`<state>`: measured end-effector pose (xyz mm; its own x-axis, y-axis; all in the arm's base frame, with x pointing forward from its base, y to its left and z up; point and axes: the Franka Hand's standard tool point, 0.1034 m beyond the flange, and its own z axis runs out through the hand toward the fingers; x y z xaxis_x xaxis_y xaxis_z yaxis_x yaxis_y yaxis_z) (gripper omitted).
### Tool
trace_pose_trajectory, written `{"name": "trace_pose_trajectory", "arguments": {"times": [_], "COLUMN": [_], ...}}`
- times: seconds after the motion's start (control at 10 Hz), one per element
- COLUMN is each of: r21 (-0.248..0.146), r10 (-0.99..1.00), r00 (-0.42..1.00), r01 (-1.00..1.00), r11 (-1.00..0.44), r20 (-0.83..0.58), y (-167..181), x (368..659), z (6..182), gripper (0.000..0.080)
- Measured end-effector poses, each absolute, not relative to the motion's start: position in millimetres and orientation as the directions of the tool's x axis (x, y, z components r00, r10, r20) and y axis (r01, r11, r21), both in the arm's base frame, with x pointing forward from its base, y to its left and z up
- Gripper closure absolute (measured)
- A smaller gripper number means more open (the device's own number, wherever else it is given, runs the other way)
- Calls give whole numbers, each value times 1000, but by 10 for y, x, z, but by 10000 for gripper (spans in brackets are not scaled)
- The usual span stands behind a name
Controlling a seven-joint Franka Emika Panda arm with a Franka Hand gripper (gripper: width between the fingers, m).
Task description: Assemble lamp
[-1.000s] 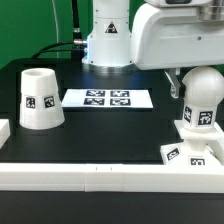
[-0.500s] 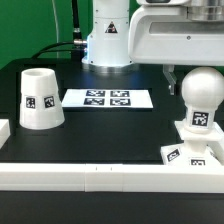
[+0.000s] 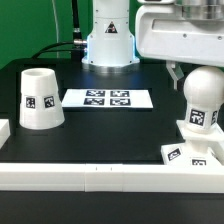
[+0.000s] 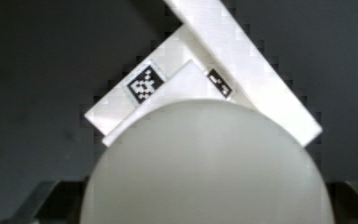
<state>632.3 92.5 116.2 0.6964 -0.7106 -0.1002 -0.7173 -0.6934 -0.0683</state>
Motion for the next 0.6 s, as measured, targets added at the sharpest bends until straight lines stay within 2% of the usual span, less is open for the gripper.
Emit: {"name": "trace_pose_trajectory", "arguments": {"times": [0.3, 0.5, 0.6], "r21": [-66, -63, -64], "r10": [-882, -908, -903], "r00": [452, 393, 404], "r01": [-892, -920, -915], "r11": [-447, -388, -399], "r20": [-134, -147, -147], "y": [926, 933, 937], "x": [6309, 6312, 6310], "z": [1140, 1142, 1138], "gripper": [220, 220, 132]}}
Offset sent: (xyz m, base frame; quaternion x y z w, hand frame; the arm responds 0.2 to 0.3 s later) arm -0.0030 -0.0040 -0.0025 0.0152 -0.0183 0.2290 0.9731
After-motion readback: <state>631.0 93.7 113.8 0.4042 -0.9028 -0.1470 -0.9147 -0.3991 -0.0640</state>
